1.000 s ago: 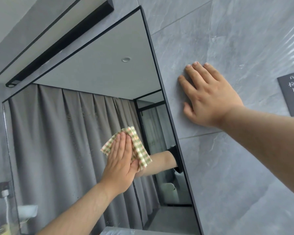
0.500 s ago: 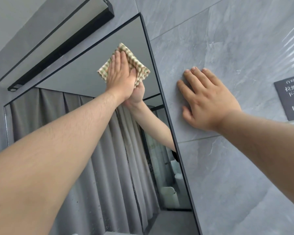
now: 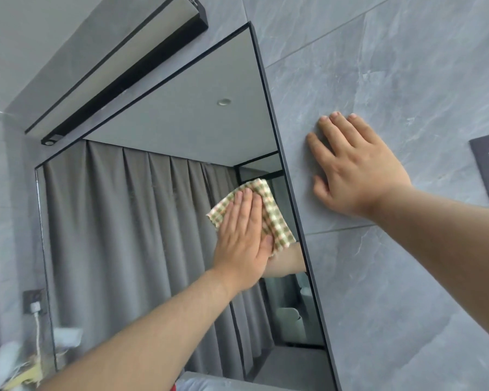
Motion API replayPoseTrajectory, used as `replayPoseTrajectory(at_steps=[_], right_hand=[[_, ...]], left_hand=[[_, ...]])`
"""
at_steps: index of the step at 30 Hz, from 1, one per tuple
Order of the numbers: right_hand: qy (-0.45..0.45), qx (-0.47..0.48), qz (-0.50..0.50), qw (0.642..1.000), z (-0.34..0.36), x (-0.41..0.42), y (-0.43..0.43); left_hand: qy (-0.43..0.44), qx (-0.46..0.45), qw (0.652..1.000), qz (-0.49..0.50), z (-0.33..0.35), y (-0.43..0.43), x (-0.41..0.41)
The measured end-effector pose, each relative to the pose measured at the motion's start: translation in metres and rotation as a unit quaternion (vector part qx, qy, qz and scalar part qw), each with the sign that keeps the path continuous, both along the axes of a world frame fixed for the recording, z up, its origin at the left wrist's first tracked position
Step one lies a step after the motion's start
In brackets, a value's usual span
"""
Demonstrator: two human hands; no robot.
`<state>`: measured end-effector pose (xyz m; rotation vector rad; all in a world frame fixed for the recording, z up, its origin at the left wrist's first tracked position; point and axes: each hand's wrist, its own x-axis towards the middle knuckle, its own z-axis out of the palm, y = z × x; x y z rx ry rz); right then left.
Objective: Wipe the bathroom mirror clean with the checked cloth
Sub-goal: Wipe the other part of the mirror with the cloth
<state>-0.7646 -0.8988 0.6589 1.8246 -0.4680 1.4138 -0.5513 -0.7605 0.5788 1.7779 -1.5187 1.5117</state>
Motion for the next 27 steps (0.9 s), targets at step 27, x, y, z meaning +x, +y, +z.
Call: replayPoseTrajectory(at_steps=[27], right_hand=[[0.0, 0.02, 0.01, 1.0, 0.002, -0.001, -0.001]], left_hand=[[0.077, -0.076, 0.994, 0.011, 0.239, -0.029, -0.048]])
